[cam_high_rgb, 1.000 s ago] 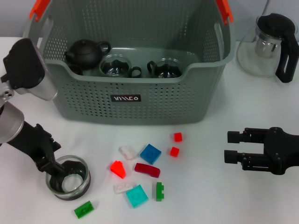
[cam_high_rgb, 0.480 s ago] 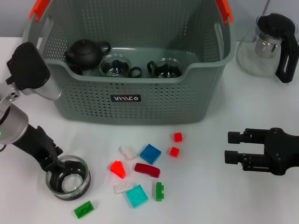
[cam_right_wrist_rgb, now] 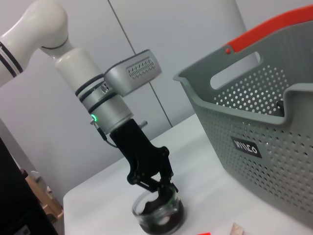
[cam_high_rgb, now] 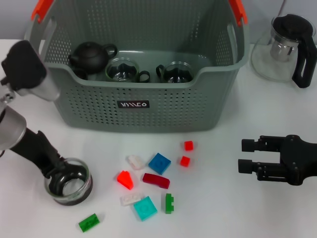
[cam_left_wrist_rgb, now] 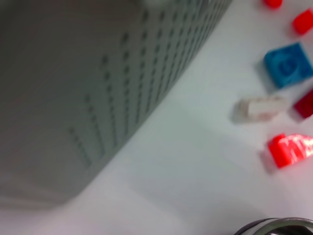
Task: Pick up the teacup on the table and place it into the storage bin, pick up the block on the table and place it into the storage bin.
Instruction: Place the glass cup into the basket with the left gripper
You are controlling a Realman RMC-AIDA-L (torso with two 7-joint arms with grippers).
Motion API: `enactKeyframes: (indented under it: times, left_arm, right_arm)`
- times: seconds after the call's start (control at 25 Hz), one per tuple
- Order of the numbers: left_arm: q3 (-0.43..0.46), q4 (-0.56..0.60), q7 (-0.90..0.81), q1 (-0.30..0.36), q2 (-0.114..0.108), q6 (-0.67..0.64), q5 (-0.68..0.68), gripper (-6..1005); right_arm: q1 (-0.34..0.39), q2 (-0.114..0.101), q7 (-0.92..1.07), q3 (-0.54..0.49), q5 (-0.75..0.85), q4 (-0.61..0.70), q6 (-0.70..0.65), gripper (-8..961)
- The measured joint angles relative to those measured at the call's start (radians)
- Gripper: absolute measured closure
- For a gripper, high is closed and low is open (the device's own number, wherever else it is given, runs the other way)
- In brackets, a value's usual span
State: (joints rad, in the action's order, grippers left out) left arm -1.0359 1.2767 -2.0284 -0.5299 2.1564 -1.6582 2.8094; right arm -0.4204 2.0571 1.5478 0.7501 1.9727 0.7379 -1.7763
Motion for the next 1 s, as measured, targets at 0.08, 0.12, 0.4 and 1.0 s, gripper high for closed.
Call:
enactKeyframes:
  times: [0.08,0.12,0.4,1.0]
  left_arm:
    - [0.046,0.003,0.020,-0.009,-0.009,-0.027,-0.037,780]
    - [0.075,-0.001,0.033,-0.016,-0.014,-0.045,-0.056,824]
    - [0.403,-0.283,0.209,-0.105,-0.156,-0.244,-0.299,960]
    - [0.646,-0.707,0.174,-0.207,-0.229,-0.308,-1.008,960]
  right_arm:
    - [-0.001,0.000,0.000,0.000,0.000,0.000,0.000,252]
    - [-0.002,0.000,0.000,0.000,0.000,0.000,0.000,252]
    - [-0.003,0.000,0.000,-0.002,0.000,0.000,0.000,253]
    - [-0.001,0.000,-0.004,-0.003,0.000,0.000,-0.009,253]
